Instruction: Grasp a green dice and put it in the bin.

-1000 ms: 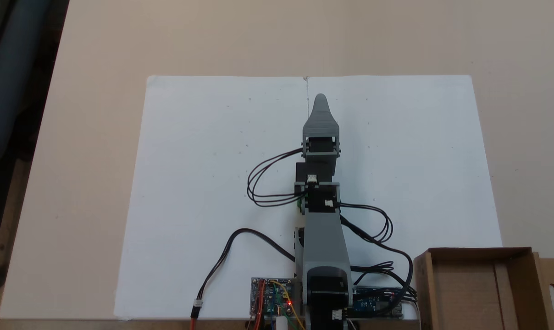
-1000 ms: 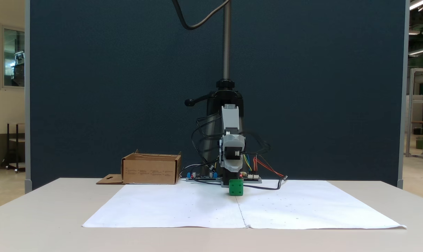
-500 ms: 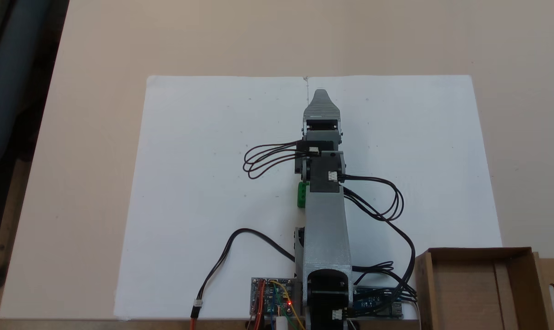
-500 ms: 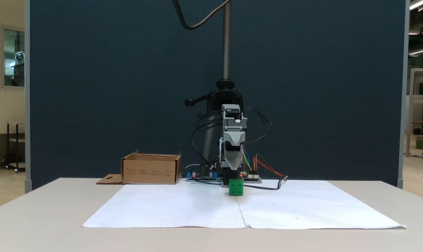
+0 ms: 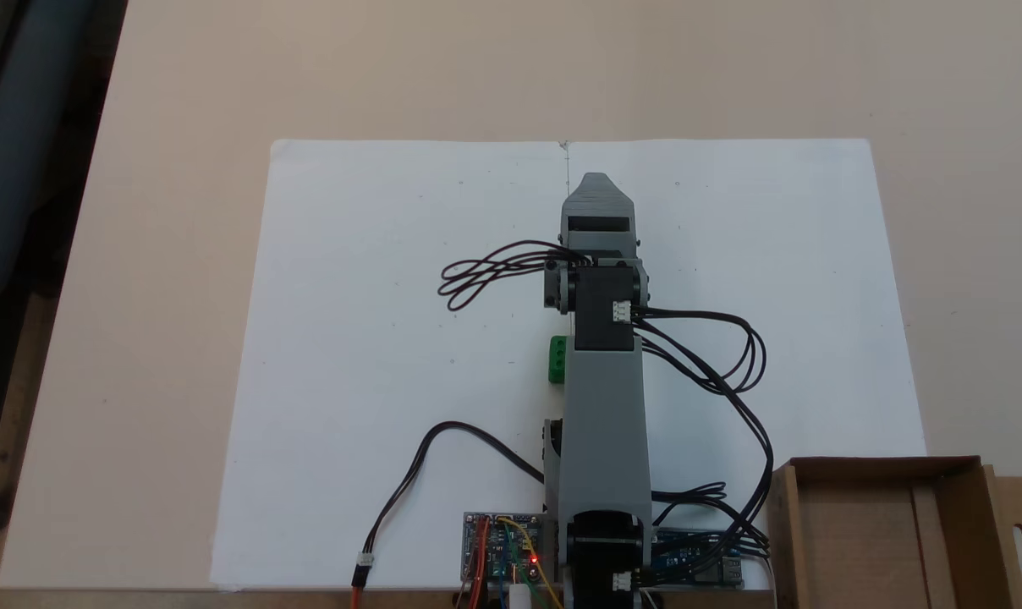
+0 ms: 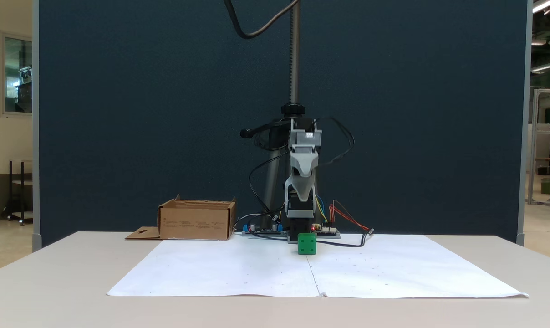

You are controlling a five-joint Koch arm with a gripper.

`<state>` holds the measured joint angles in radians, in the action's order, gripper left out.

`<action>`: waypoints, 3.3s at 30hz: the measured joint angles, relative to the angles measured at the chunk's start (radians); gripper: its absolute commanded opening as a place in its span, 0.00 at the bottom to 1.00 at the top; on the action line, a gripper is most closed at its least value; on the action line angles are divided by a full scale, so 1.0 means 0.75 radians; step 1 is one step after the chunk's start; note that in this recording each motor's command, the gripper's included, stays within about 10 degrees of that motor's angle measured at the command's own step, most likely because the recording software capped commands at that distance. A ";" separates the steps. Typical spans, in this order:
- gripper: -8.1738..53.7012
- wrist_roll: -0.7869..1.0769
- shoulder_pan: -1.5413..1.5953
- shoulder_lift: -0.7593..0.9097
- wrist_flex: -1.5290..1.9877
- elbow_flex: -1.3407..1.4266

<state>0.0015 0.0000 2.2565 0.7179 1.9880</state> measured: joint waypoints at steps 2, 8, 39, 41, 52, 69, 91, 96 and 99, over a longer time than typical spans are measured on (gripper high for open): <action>0.83 -0.027 0.002 0.000 0.076 -0.022; 0.83 -0.067 0.000 -0.002 0.213 -0.121; 0.87 -0.076 0.002 0.000 0.573 0.084; 0.88 -0.076 0.010 0.000 0.573 0.106; 0.88 -0.082 0.129 0.000 0.573 0.237; 0.85 -0.139 0.139 0.000 0.399 0.405; 0.83 -0.333 0.151 0.000 0.307 0.472; 0.83 -0.333 0.151 -0.002 0.299 0.472; 0.83 -0.333 0.151 -0.012 0.278 0.491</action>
<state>-0.2485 0.1135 2.2473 0.9265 2.3562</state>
